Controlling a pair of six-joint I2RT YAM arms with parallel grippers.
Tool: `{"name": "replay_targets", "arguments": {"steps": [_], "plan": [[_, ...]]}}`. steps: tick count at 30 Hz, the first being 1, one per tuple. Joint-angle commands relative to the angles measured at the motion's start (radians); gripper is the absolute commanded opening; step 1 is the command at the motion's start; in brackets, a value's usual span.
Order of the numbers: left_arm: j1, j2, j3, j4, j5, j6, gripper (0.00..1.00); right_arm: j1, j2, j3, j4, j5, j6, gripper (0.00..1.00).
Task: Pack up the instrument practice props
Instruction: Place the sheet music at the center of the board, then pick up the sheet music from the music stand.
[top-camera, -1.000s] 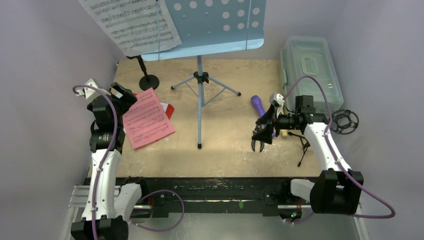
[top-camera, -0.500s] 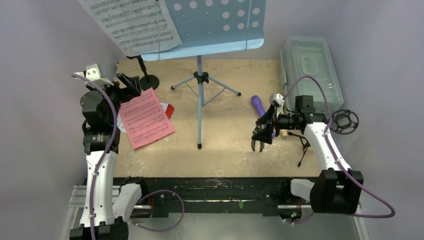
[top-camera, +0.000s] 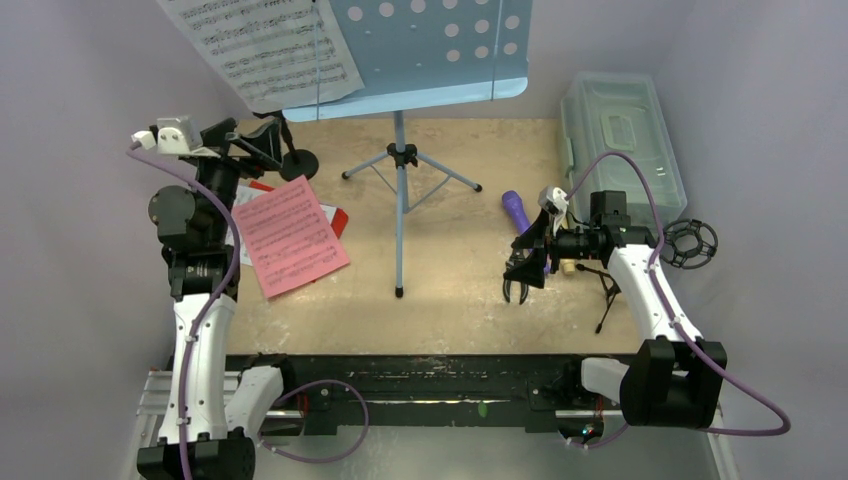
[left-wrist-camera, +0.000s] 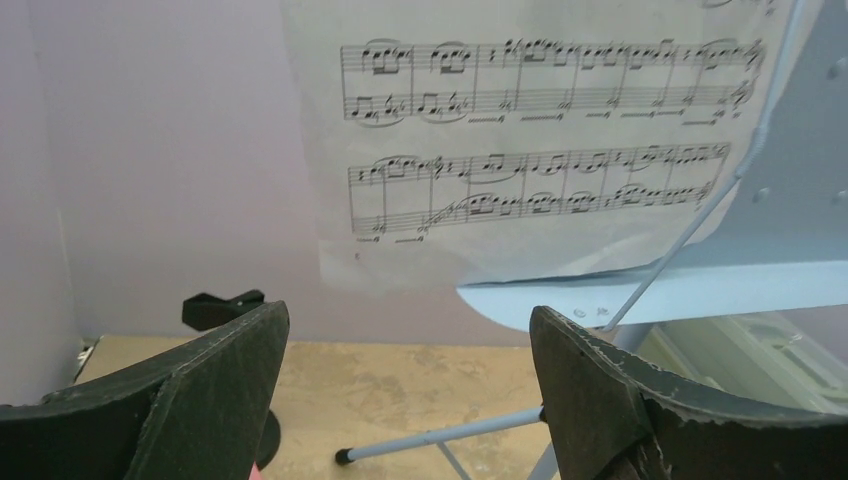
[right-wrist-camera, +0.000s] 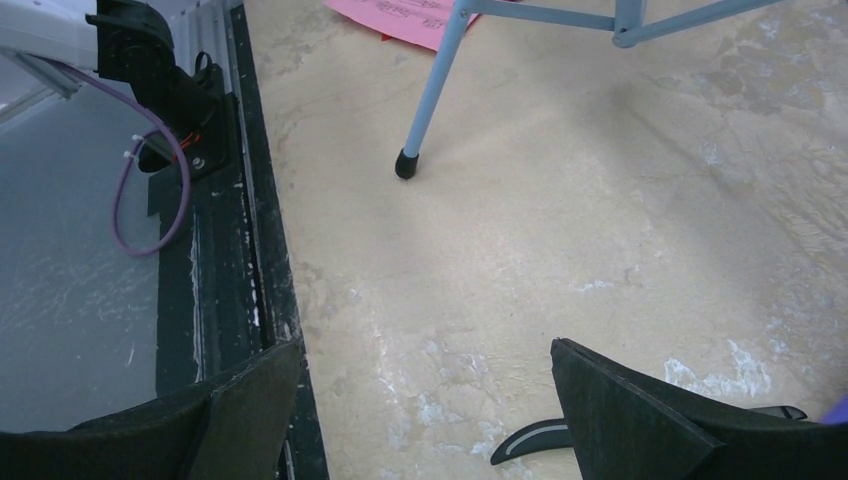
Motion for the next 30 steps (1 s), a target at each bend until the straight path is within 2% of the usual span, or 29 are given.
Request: {"name": "replay_targets", "arguments": {"steps": [1, 6, 13, 17, 20, 24, 30], "plan": [[-0.001, 0.017, 0.032, 0.203, 0.063, -0.097, 0.91, 0.003, 0.009, 0.035, -0.012, 0.002, -0.024, 0.99], [-0.001, 0.049, 0.064, 0.254, 0.095, -0.2, 0.91, 0.003, 0.01, 0.037, -0.019, 0.002, -0.031, 0.99], [0.019, 0.073, 0.082, 0.28, -0.001, -0.348, 0.91, 0.003, 0.014, 0.044, -0.041, 0.0, -0.054, 0.99], [0.042, 0.121, 0.077, 0.39, 0.023, -0.492, 0.9, 0.003, 0.016, 0.047, -0.054, -0.004, -0.068, 0.99], [0.069, 0.166, 0.048, 0.535, 0.063, -0.65, 0.9, 0.003, 0.019, 0.05, -0.067, -0.005, -0.079, 0.99], [0.116, 0.234, -0.015, 0.836, 0.129, -0.881, 0.9, 0.003, 0.018, 0.051, -0.072, -0.009, -0.086, 0.99], [0.205, 0.339, -0.07, 1.145, 0.19, -1.129, 0.88, 0.003, 0.024, 0.055, -0.088, -0.016, -0.103, 0.99]]}}
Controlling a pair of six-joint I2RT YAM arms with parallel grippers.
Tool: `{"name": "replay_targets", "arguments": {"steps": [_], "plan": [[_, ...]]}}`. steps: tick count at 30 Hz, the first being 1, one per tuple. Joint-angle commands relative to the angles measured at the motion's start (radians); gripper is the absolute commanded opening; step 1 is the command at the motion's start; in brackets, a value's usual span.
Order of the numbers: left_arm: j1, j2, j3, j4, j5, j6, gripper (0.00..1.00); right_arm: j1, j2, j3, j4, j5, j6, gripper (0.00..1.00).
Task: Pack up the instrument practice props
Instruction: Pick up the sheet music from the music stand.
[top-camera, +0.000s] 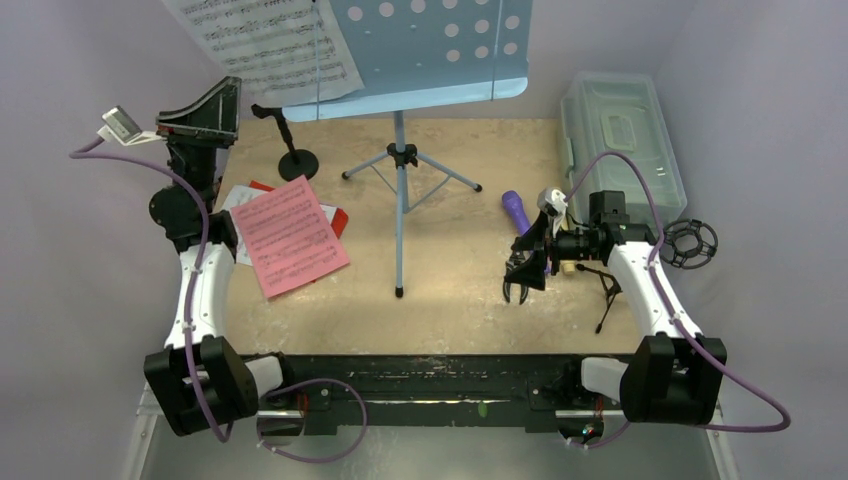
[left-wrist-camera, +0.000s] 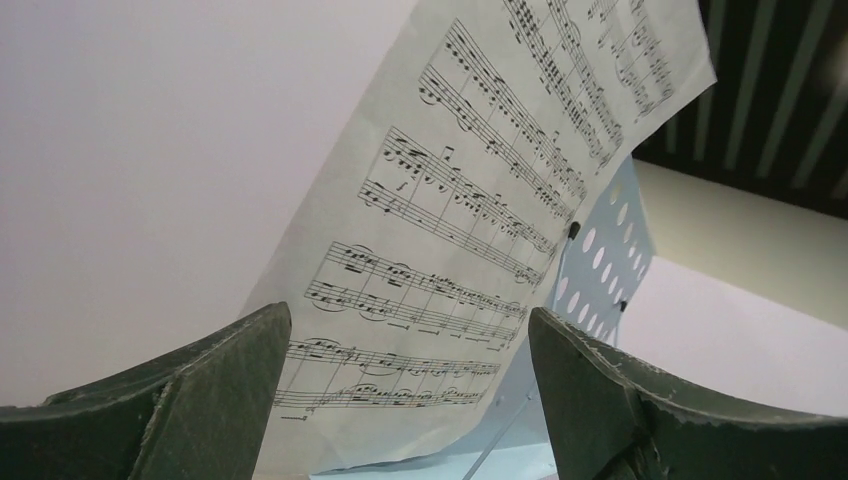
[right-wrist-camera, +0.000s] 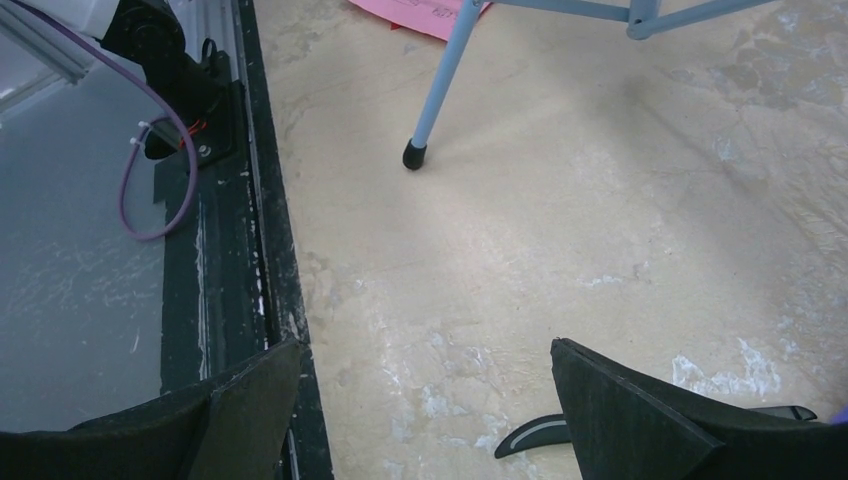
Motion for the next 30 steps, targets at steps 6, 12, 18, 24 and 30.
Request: {"name": "replay_targets", "arguments": {"steps": [6, 12, 18, 24, 30], "plan": [[0.12, 0.088, -0.07, 0.358, 0.088, -0.247, 0.9, 0.003, 0.015, 0.043, -0.035, -0.017, -0.049, 0.99], [0.121, 0.185, 0.008, 0.519, 0.216, -0.317, 0.88, 0.003, 0.02, 0.042, -0.033, -0.017, -0.049, 0.99], [0.122, 0.244, 0.063, 0.599, 0.268, -0.348, 0.84, 0.003, 0.025, 0.041, -0.032, -0.019, -0.049, 0.99], [0.122, 0.273, 0.088, 0.612, 0.272, -0.36, 0.69, 0.003, 0.025, 0.041, -0.031, -0.019, -0.049, 0.99], [0.121, 0.277, 0.093, 0.626, 0.27, -0.363, 0.57, 0.003, 0.025, 0.041, -0.031, -0.02, -0.049, 0.99]]}}
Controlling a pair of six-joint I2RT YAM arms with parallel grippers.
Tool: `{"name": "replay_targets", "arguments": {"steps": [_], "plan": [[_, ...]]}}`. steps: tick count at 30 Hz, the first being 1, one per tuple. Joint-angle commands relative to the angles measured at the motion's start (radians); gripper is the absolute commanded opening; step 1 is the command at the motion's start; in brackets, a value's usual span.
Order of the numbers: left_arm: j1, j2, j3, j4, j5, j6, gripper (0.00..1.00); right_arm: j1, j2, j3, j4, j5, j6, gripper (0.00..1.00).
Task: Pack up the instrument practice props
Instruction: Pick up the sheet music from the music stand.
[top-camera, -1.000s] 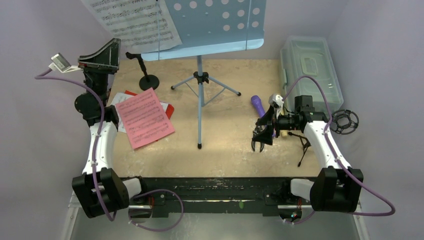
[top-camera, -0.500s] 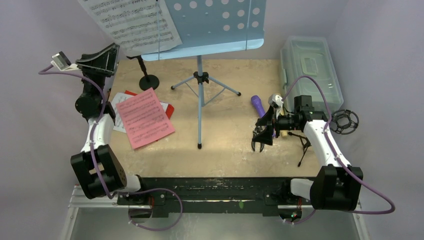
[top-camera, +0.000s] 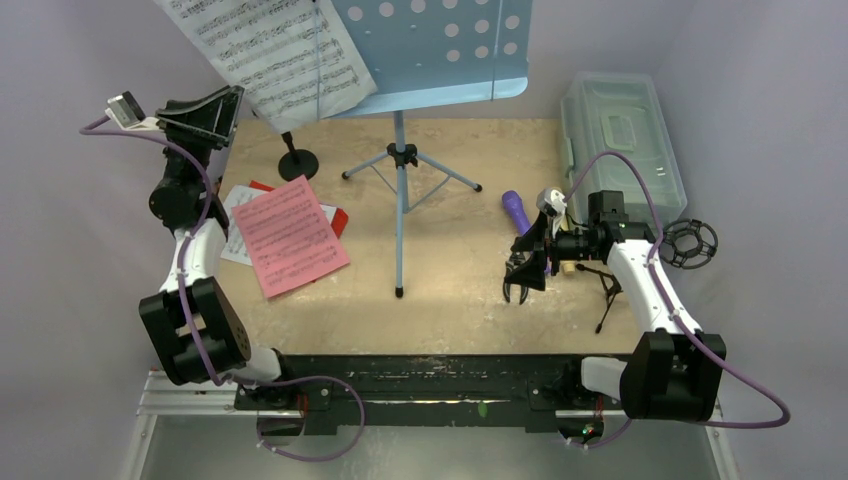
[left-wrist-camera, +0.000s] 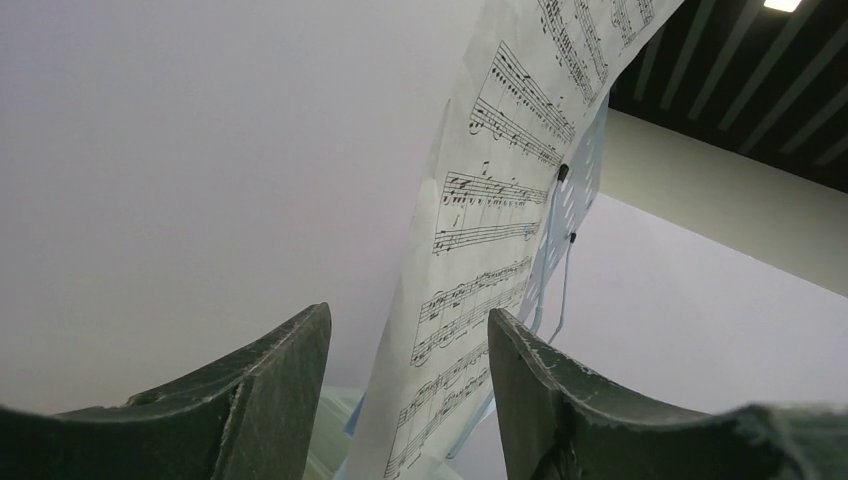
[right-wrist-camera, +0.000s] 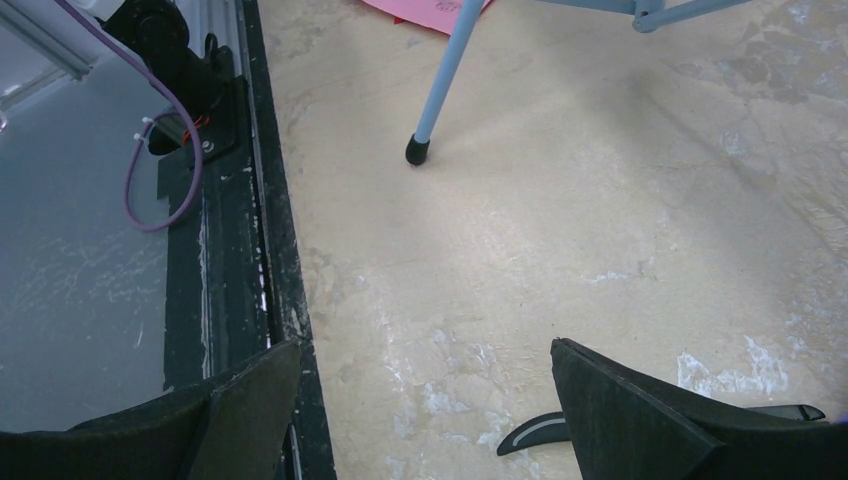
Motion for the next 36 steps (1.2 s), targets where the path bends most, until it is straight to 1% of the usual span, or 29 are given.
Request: {"name": "replay_targets", "arguments": {"steps": [1, 2, 5, 12, 15, 16, 19, 21, 24, 30, 36], "plan": [[0.004, 0.001, 0.042, 0.185, 0.009, -0.019, 0.55, 0.003, 0.007, 0.036, -0.003, -0.02, -0.019, 0.99], [0.005, 0.001, 0.041, 0.185, 0.008, -0.02, 0.53, 0.003, 0.008, 0.035, -0.004, -0.02, -0.019, 0.99], [0.003, 0.003, 0.04, 0.19, 0.01, -0.022, 0.41, 0.003, 0.009, 0.036, -0.004, -0.02, -0.019, 0.99], [-0.008, 0.018, 0.053, 0.22, 0.01, -0.036, 0.43, 0.003, 0.012, 0.034, -0.002, -0.02, -0.019, 0.99], [-0.023, 0.023, 0.056, 0.23, 0.01, -0.034, 0.41, 0.003, 0.013, 0.036, -0.002, -0.02, -0.019, 0.99], [-0.025, 0.024, 0.054, 0.235, 0.01, -0.034, 0.39, 0.003, 0.014, 0.035, -0.002, -0.02, -0.019, 0.99], [-0.029, 0.028, 0.052, 0.251, 0.01, -0.039, 0.24, 0.003, 0.015, 0.034, 0.0, -0.019, -0.019, 0.99], [-0.029, 0.03, 0.051, 0.259, 0.008, -0.042, 0.17, 0.003, 0.014, 0.034, 0.0, -0.018, -0.019, 0.99], [-0.028, 0.032, 0.049, 0.27, 0.0, -0.046, 0.0, 0.003, 0.016, 0.034, 0.0, -0.018, -0.019, 0.99], [-0.019, 0.021, -0.004, 0.283, -0.061, -0.048, 0.0, 0.003, 0.015, 0.034, 0.001, -0.018, -0.019, 0.99], [0.02, 0.007, -0.124, 0.289, -0.18, -0.076, 0.0, 0.003, 0.015, 0.034, 0.001, -0.016, -0.019, 0.99]]}}
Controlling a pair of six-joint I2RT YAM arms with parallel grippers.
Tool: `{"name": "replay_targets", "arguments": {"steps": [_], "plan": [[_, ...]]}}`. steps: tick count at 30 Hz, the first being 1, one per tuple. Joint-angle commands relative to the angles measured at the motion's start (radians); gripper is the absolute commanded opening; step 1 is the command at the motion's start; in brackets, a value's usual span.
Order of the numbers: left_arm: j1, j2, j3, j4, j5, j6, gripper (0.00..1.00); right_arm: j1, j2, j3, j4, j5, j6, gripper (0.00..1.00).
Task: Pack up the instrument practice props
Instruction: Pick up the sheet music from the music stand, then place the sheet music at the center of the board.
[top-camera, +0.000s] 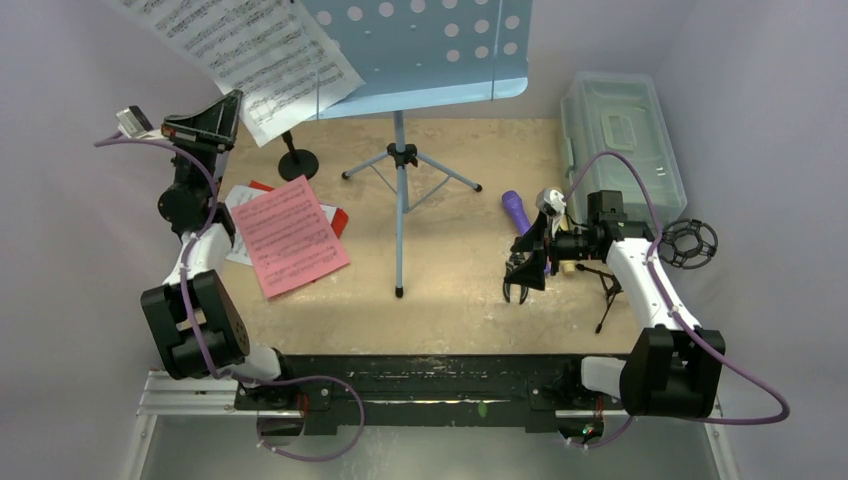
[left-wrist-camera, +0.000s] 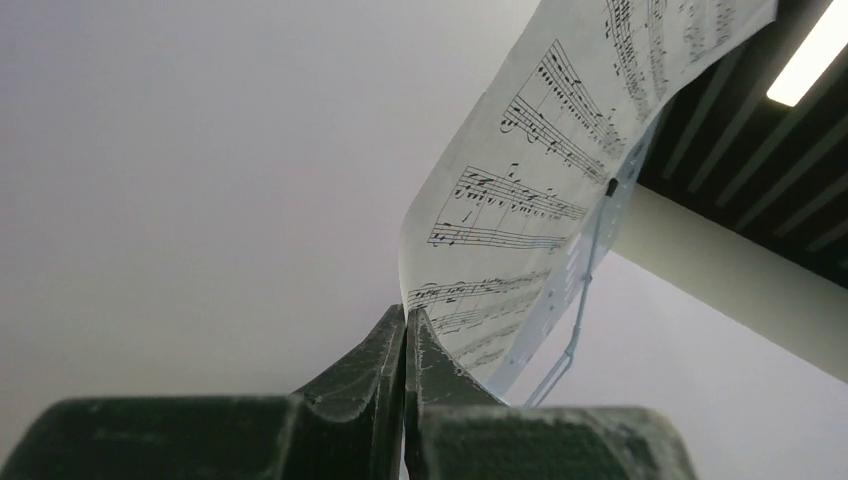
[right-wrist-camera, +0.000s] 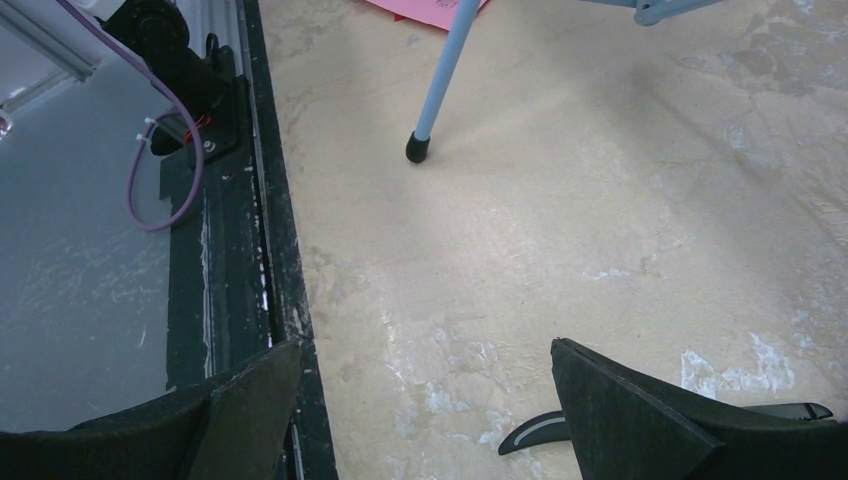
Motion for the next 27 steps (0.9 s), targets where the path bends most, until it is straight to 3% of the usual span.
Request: {"name": "replay_targets", "arguments": {"steps": [1, 9, 17, 24, 27], "plan": [[0.039, -0.021, -0.092, 0.281, -0.129, -0.038, 0.0, 0.003, -0.001, 0.034, 0.001, -0.016, -0.019, 0.99], [0.07, -0.034, -0.232, 0.223, -0.17, -0.053, 0.0, 0.003, 0.002, 0.034, 0.001, -0.016, -0.019, 0.99], [0.084, -0.082, -0.373, 0.1, -0.133, 0.03, 0.0, 0.003, 0.005, 0.035, 0.001, -0.016, -0.02, 0.99], [0.089, -0.159, -0.589, -0.266, -0.186, 0.213, 0.0, 0.003, 0.003, 0.035, -0.001, -0.016, -0.02, 0.99], [0.09, -0.18, -0.659, -0.512, -0.253, 0.245, 0.0, 0.003, 0.005, 0.036, -0.001, -0.016, -0.02, 0.99]]}}
